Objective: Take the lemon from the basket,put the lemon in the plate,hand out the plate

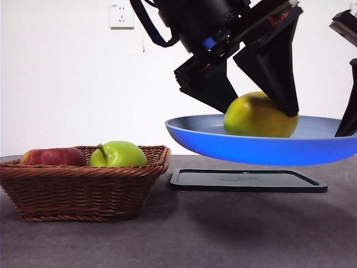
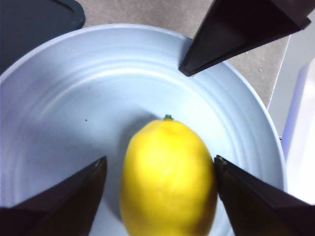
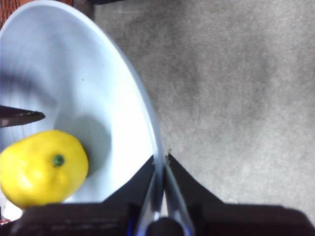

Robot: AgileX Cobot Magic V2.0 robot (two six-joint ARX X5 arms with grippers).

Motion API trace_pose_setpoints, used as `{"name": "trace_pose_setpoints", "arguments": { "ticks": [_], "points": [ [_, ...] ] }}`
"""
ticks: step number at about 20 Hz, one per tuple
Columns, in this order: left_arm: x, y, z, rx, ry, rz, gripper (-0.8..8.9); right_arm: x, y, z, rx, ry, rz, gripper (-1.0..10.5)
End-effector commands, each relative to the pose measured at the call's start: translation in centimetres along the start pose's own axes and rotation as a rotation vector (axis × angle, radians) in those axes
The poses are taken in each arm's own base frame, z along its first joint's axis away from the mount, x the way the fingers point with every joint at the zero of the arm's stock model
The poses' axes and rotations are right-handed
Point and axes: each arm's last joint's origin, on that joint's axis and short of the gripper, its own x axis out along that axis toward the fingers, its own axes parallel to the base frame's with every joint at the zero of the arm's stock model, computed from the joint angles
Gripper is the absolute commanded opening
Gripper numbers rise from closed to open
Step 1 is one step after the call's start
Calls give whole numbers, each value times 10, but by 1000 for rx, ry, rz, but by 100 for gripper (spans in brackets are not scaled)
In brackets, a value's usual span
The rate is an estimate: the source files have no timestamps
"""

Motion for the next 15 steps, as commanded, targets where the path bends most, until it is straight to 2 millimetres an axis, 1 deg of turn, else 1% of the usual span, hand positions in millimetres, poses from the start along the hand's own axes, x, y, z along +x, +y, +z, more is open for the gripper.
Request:
{"name": "trace_pose_setpoints", "arguments": {
  "ticks": [1,2,4,7,9,12,15],
  "points": [
    [4,-4,3,10,0,-8,389,-1,2,3,15,-11,15,3],
    [4,-4,3,3,-3,-8,389,-1,2,3,26,-11,15,3],
    [-4,-1,5,-14,-16,-6,389,-1,2,3,57,-13,14,3],
    [-29,7,5,-20,-35,-7,389,-1,1,8,97,-24,8,3],
    [-50,16,3,-46,-34,17,389,-2,0,17,109,-33,0,3],
    [-86,27,-2,-81,-59,56,389,-1,-3,45,134,-52,-43,3],
    [-125,31,-7,-103,-119,93,389,7,-9,85,148,-72,-90,3]
  ]
}}
